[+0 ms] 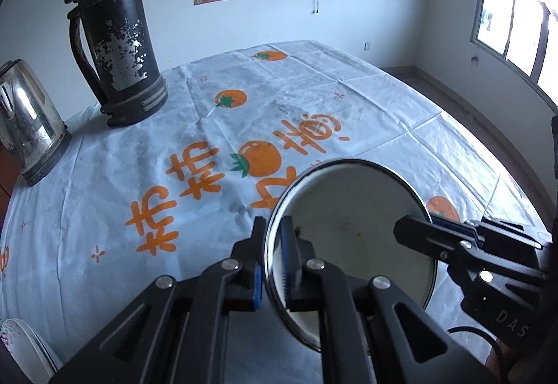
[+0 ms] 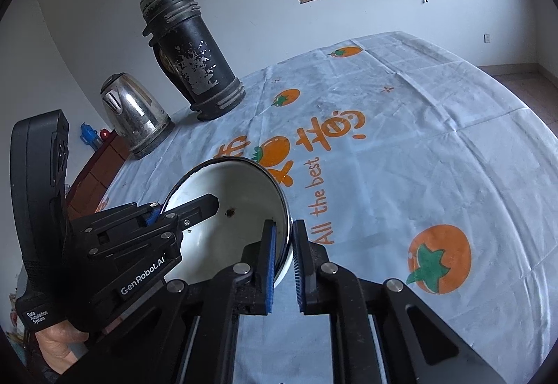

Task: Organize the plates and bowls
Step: 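Lift the white enamel bowl with both grippers and carry it toward the steel pot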

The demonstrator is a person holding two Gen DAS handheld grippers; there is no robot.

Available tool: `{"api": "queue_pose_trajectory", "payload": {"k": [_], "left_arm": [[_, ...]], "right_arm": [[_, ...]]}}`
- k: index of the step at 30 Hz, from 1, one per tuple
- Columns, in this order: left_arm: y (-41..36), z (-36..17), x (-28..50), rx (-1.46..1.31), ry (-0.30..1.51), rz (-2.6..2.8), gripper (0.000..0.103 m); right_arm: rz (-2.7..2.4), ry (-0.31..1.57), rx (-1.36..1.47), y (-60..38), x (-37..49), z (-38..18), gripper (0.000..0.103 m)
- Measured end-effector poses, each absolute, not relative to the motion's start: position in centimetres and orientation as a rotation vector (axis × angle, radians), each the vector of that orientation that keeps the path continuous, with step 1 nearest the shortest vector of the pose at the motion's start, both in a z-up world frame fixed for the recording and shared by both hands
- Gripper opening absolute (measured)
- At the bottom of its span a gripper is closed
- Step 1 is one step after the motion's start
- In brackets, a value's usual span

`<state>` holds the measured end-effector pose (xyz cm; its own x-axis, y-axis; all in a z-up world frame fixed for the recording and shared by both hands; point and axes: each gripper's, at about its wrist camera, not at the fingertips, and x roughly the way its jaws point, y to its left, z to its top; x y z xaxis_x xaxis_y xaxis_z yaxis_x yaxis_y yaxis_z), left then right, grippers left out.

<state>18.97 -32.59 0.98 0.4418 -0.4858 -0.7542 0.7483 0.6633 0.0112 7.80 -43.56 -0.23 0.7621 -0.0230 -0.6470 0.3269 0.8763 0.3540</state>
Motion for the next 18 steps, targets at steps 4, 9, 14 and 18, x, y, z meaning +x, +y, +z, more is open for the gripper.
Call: {"api": "queue_pose_trajectory", "payload": {"k": [4, 9, 14, 18], "left_arm": [[-32.4, 1.6, 18.6, 0.389, 0.772, -0.784, 0.006], [-32.4, 2.2, 18.3, 0.390, 0.765, -0.787, 0.005], [-32.0, 3.0, 17.6, 0.388, 0.765, -0.777, 0.005], [-31.5, 3.8, 16.9, 0.384, 0.747, -0.771, 0.005]], "right_arm": [[-0.190, 0.675, 0.473, -43.5, 7.6, 0.1, 0.009], [-0.188, 0.661, 0.474, -43.6, 7.1, 0.7, 0.008], [-0.190, 0.648, 0.451, -43.1, 6.5, 1.7, 0.008], [-0.189, 0.644, 0.426, -42.3, 5.9, 2.4, 0.008]]}}
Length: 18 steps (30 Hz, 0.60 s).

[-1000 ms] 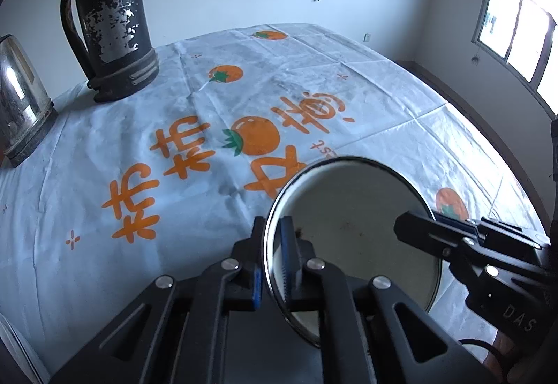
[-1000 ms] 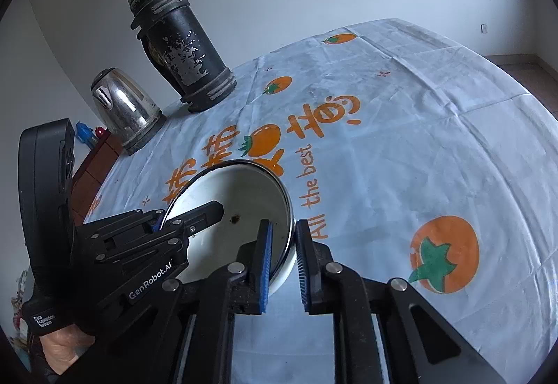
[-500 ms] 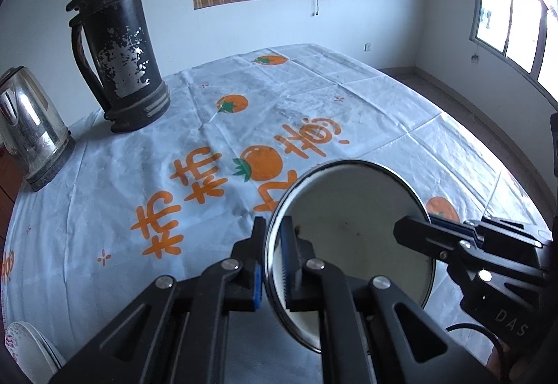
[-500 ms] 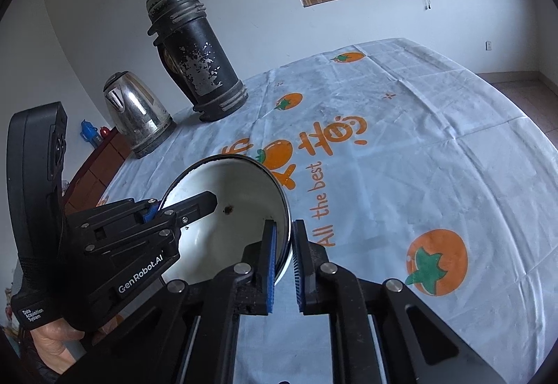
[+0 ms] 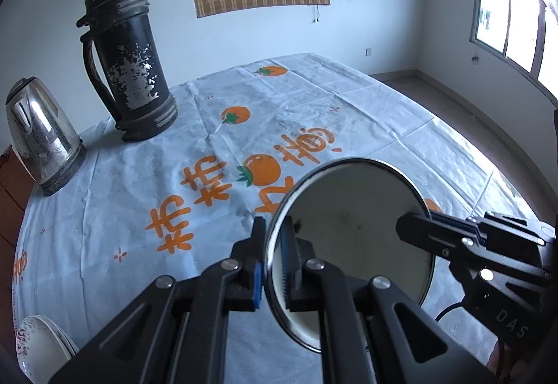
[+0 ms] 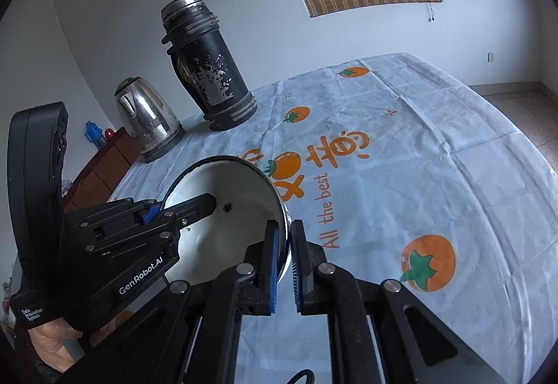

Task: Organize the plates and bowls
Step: 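Lift the white enamel bowl with both grippers and carry it toward the steel pot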

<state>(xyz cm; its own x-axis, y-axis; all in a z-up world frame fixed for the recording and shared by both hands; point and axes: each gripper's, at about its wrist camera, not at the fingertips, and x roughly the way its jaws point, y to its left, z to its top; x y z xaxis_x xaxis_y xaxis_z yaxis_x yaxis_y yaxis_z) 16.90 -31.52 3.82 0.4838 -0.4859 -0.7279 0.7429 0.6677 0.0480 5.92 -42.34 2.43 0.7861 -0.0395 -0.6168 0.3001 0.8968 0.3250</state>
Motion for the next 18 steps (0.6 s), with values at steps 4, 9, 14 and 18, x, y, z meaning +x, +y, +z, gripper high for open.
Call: {"api": "queue_pose_trajectory", "payload": {"k": [4, 9, 14, 18], "left_arm": [[-30.9, 4.7, 16.1, 0.373, 0.726, -0.768, 0.005], [-30.3, 5.0, 15.4, 0.356, 0.728, -0.771, 0.005], [-29.5, 5.5, 14.5, 0.336, 0.731, -0.766, 0.005], [-28.8, 6.0, 13.2, 0.331, 0.724, -0.763, 0.005]], "right_arm": [[-0.186, 0.634, 0.416, -41.9, 5.2, 3.2, 0.008], [-0.191, 0.620, 0.405, -41.4, 4.5, 4.0, 0.008], [-0.183, 0.616, 0.397, -40.6, 3.5, 4.6, 0.008], [-0.183, 0.614, 0.386, -39.9, 2.5, 5.0, 0.008]]}}
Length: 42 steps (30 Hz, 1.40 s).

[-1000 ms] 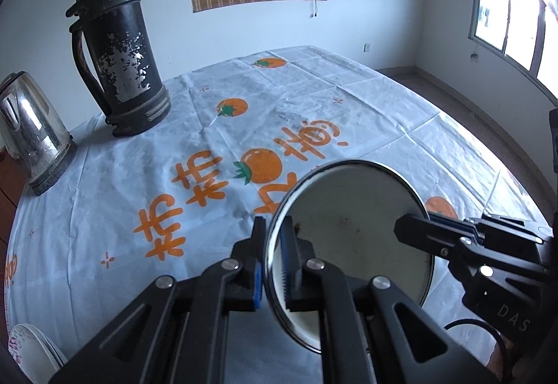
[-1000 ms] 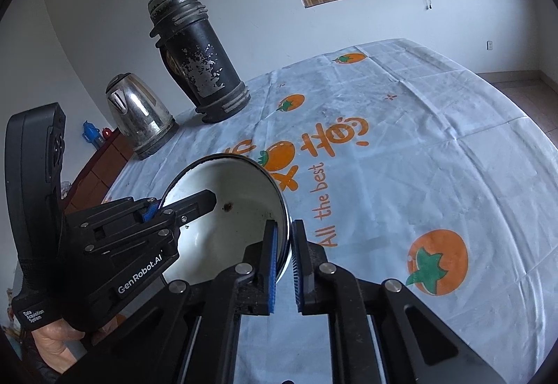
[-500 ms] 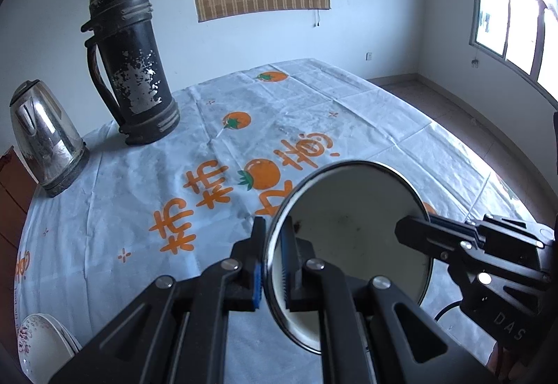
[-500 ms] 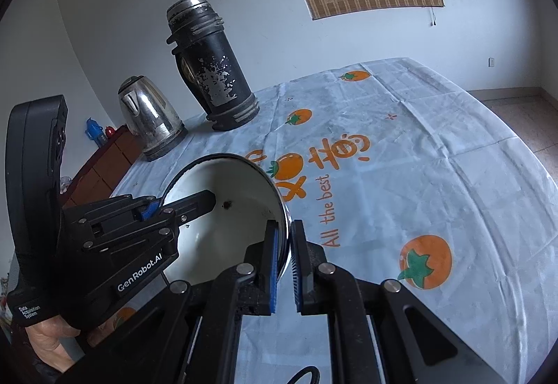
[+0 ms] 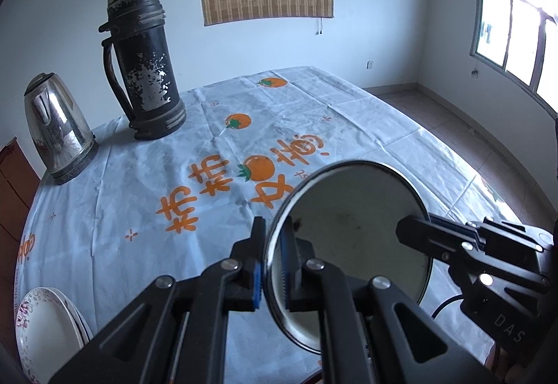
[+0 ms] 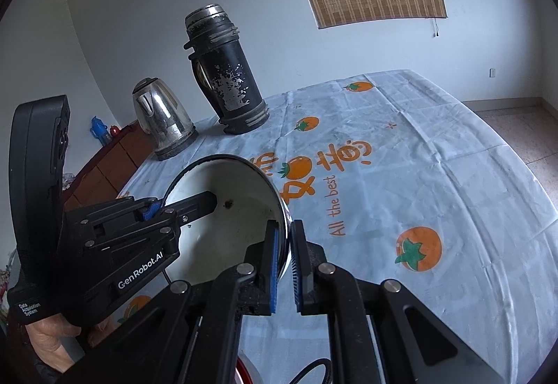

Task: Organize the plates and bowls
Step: 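Lift the white enamel bowl with both grippers and carry it toward the steel pot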

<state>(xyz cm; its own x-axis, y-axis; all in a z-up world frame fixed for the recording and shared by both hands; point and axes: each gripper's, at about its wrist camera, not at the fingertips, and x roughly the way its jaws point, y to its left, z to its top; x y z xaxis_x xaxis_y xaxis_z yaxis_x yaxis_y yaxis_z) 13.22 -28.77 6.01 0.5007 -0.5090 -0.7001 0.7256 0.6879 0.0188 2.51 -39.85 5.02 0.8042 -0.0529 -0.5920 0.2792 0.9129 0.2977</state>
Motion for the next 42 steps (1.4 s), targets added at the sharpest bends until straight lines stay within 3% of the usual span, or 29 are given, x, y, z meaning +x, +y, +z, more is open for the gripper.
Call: {"api": "queue_pose_trajectory", "payload": {"k": [42], "left_arm": [[-22.7, 7.5, 2.2, 0.311, 0.703, -0.786, 0.005]], "right_arm": [[-0.200, 0.596, 0.368, -33.0, -9.3, 6.8, 0.008]]}}
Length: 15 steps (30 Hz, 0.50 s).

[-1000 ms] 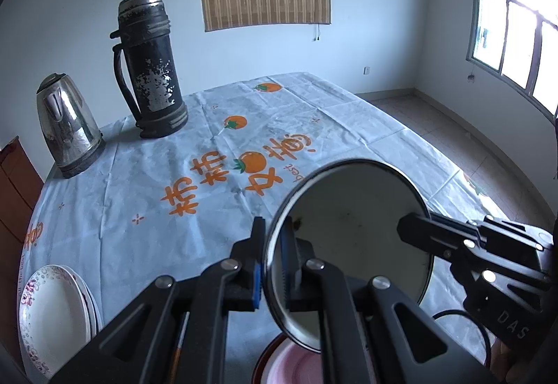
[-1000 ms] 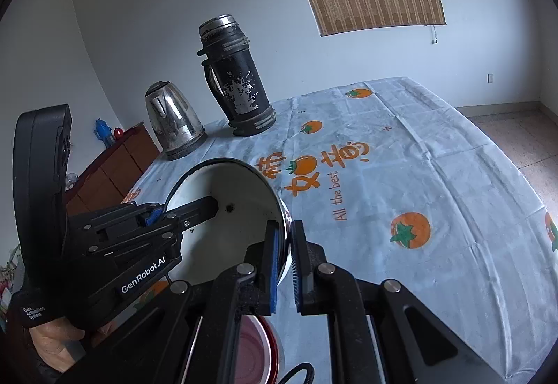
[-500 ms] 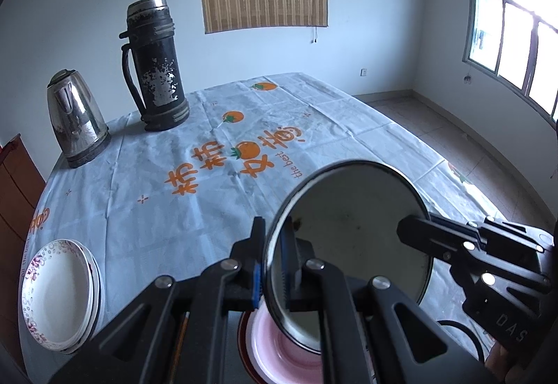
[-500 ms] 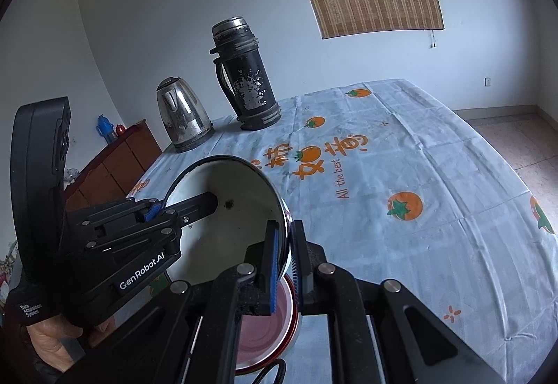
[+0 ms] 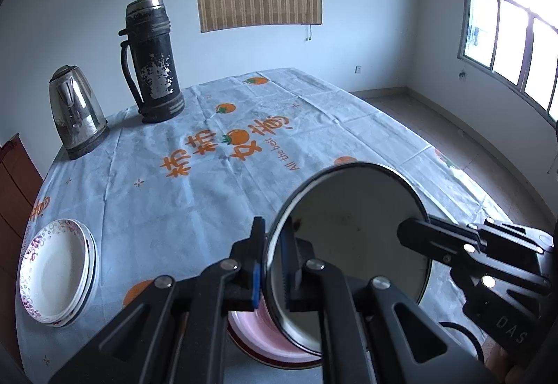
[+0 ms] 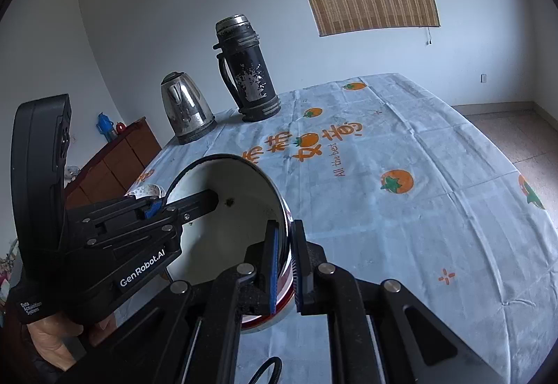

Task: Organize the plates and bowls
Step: 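Lift the white enamel bowl with both grippers and carry it toward the steel pot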

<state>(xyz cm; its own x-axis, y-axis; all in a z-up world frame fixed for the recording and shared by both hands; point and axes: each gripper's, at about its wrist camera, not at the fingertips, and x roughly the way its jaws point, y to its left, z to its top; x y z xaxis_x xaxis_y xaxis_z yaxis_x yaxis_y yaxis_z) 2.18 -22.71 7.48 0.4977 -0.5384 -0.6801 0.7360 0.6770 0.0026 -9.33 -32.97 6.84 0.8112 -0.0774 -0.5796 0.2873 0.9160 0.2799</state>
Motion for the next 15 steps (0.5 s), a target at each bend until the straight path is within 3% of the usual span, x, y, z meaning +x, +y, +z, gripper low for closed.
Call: {"api": "queue_pose_trajectory", "payload": {"k": [15], "left_arm": [[-22.2, 6.2, 0.8, 0.297, 0.738, -0.787, 0.005]], "right_arm": [[-0.199, 0.602, 0.394, -32.6, -11.3, 5.8, 0.008]]}}
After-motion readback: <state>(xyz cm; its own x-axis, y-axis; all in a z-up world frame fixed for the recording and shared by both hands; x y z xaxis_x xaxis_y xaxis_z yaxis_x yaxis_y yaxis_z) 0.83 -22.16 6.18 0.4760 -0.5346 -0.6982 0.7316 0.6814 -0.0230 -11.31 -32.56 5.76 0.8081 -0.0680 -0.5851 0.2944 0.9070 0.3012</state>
